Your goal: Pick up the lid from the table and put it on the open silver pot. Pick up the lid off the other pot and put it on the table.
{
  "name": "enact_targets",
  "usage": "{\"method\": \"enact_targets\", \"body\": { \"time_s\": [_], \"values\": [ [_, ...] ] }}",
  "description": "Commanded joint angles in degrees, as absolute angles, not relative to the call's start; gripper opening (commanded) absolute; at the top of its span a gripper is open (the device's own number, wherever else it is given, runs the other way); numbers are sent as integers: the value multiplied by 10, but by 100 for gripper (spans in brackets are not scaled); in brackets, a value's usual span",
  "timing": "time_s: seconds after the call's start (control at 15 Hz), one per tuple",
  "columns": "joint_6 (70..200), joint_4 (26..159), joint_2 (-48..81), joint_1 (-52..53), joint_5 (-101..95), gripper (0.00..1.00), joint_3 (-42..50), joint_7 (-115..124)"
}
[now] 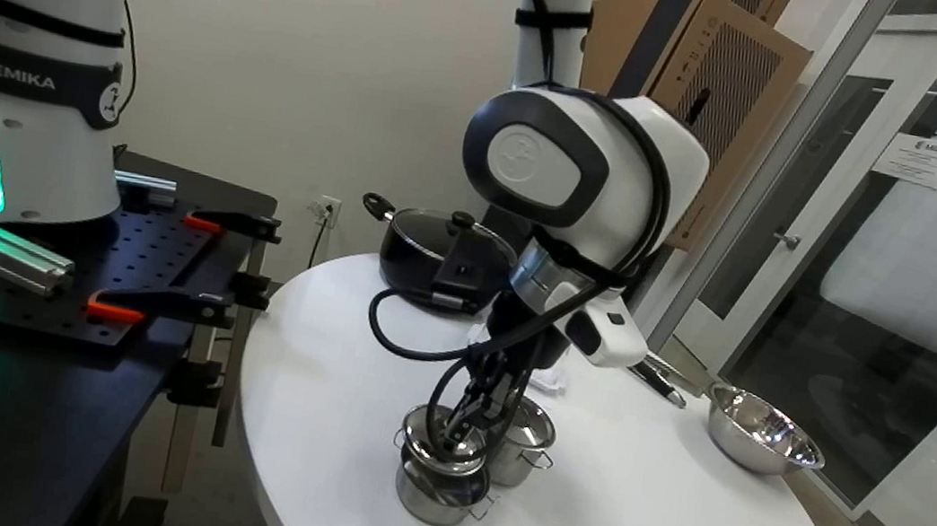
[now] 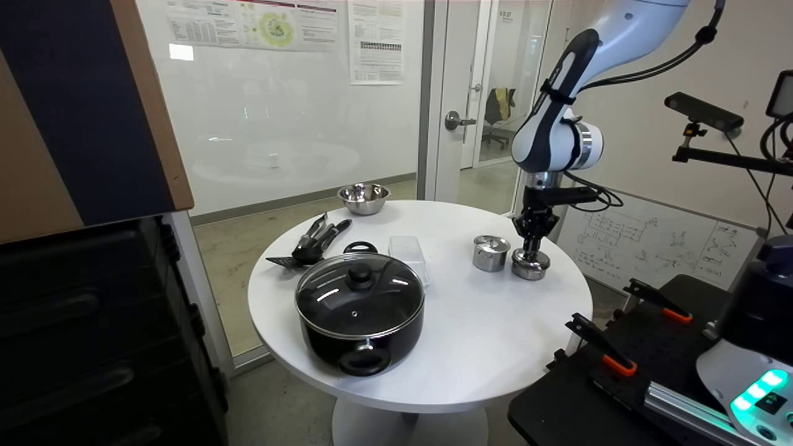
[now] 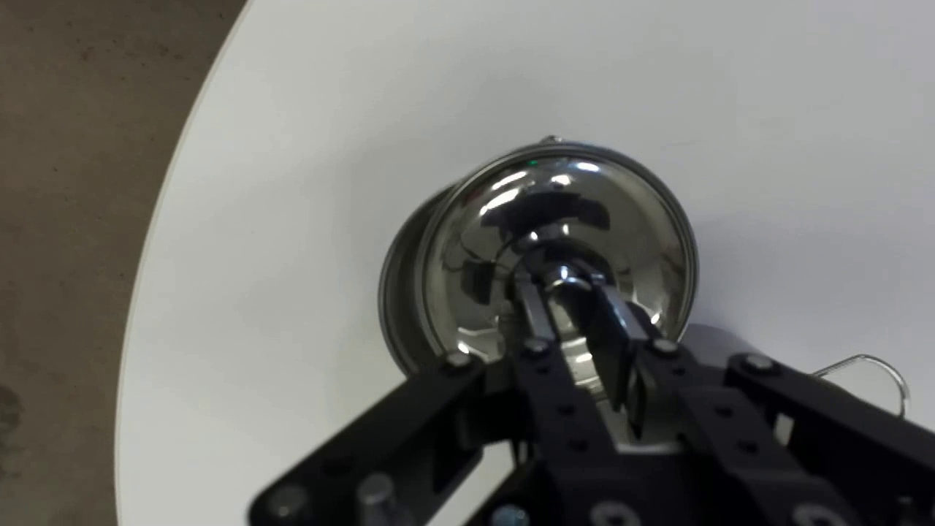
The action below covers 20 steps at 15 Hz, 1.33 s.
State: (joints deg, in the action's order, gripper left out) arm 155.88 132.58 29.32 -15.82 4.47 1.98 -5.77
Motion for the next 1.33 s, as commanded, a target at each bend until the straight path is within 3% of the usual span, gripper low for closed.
{"method": "enact_targets", "body": {
  "time_s": [0.0, 0.93, 1.27],
  "values": [
    [1569, 1382, 237, -165, 62, 5, -2, -103],
    [1669, 1394, 334, 78, -41, 5, 41, 52],
    [1688, 1386, 363, 122, -36, 5, 43, 66]
  ]
}}
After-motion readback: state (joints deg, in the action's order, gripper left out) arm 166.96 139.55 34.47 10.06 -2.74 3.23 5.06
